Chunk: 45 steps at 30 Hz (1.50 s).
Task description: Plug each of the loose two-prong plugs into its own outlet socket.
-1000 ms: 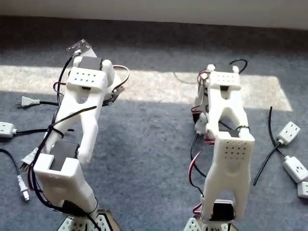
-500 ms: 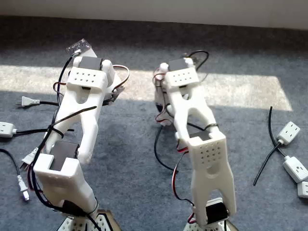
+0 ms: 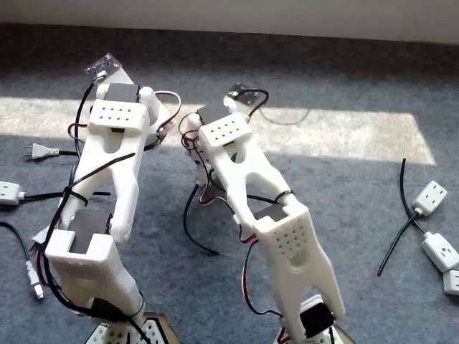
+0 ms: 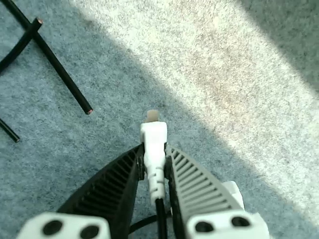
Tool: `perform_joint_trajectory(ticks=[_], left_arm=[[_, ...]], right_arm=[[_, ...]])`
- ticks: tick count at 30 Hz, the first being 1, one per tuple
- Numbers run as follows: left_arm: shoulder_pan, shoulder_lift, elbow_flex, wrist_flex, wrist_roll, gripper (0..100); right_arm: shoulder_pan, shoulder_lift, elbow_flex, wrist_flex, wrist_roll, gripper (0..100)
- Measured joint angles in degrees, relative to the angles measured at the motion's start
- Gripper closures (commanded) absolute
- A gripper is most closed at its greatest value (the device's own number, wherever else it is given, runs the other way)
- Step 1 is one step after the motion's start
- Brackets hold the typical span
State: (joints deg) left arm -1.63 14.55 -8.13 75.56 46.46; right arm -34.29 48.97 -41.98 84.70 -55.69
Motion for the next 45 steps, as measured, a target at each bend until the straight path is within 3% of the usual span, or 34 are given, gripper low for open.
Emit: perform_joint_trajectory(ticks=[3,10,15,19,24,28,34,40,45], left_arm=[[-0.09,0.0,0.0,0.0,0.0,99],[-0.09,0.0,0.0,0.0,0.0,99],[-0.09,0.0,0.0,0.0,0.0,99],[-0.09,0.44,0.0,0.0,0.0,99],[0.0,2.9,0.0,-0.79,0.0,99],[-0.09,2.99,0.0,-1.05,0.0,99],[1.14,2.99,0.0,-1.05,0.18,99],[8.35,2.99,0.0,-1.49,0.0,99],[10.37,2.99,-3.25,-1.76,0.0,99]], right_arm=[[-0.09,2.02,0.0,-1.32,-2.55,80.7],[-0.18,4.75,-2.02,-2.29,-3.52,80.0],[0.09,5.19,-6.59,3.78,-3.34,80.0],[2.29,5.27,-15.38,12.57,1.58,80.0],[6.24,2.64,-20.48,13.98,8.97,80.0],[10.46,-2.2,-20.48,13.98,11.43,80.0],[18.99,-12.57,-16.18,13.98,26.9,80.0],[33.58,-23.03,1.14,13.98,31.12,80.0],[45.89,-24.79,18.55,13.98,35.34,80.0]])
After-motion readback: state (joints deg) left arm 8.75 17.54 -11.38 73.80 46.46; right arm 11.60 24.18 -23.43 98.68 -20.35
